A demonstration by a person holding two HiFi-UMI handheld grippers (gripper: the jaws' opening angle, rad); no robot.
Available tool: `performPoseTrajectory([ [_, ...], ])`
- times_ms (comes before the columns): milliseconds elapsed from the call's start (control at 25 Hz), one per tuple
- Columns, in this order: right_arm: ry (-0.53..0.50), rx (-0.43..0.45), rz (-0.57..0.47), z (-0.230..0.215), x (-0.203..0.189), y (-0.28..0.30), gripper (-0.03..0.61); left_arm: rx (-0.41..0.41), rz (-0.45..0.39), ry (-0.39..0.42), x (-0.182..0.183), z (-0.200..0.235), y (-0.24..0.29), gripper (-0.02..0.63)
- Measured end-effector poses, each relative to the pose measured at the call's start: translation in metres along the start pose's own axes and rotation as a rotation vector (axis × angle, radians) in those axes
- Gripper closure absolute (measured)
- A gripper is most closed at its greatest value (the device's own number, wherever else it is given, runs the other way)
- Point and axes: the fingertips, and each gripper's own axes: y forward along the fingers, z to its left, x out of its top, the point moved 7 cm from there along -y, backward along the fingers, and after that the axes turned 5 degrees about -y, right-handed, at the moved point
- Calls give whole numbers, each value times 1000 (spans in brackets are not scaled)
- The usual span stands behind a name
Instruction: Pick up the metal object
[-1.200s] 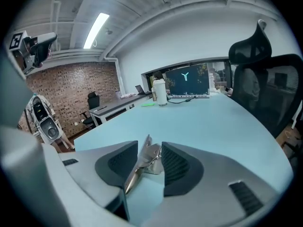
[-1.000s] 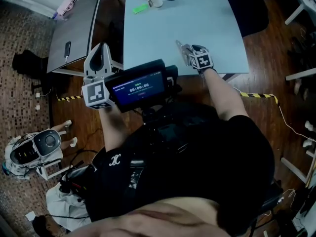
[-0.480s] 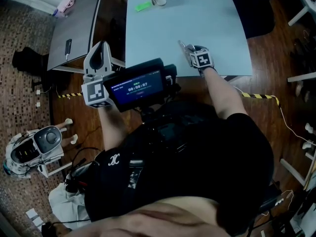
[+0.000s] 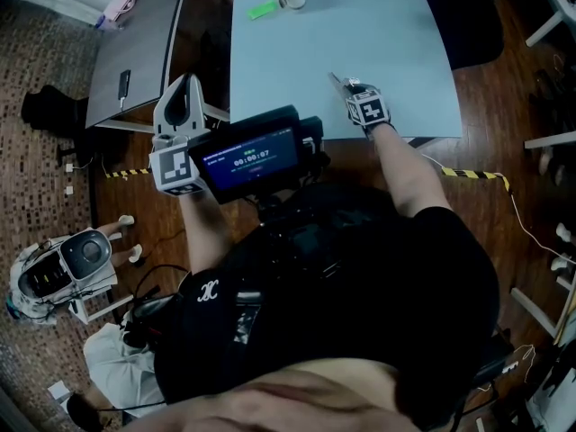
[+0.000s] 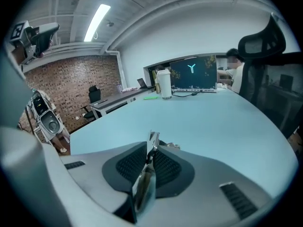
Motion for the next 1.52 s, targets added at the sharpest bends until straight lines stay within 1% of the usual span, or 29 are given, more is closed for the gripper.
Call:
performPoseTrajectory([
  [40,-7,2,-8,1,3,-1,546,-2,0,-1,0,0,1,586],
  [160,-37,21,-17,5,7,-4,548,-8,-4,-2,0,-1,2,586],
  [280,-55,4,-46,5,13,-12,549,-23,-6,-5,-5,0,4,586],
  [360,-74,-3,-87,7,23,-20,549,-41,-6,-6,-12,1,4,586],
  [480,-87,-22,-177,11,45,-38,549,-50,-21,-13,-14,2,0,588],
  [600,-86,-77,-287,2,70,-71,551,-67,-52,-25,-13,-8,-1,588],
  [800,-108,-157,-472,-9,109,-138,551,-88,-79,-48,-9,-28,4,588],
  [960,-157,-214,-614,-7,136,-197,551,-111,-96,-59,-6,-42,8,588],
  [1040,-178,-227,-680,-4,146,-225,551,-120,-102,-65,-5,-49,9,588],
  [1120,-195,-241,-725,-5,148,-251,551,-125,-105,-68,-3,-61,10,588],
  [1280,-199,-242,-770,-18,131,-299,552,-126,-105,-79,2,-99,8,589],
  [1400,-190,-235,-792,-16,131,-315,552,-118,-105,-84,5,-104,6,589],
  [1520,-213,-223,-811,-8,132,-329,552,-105,-101,-89,8,-108,-1,589],
])
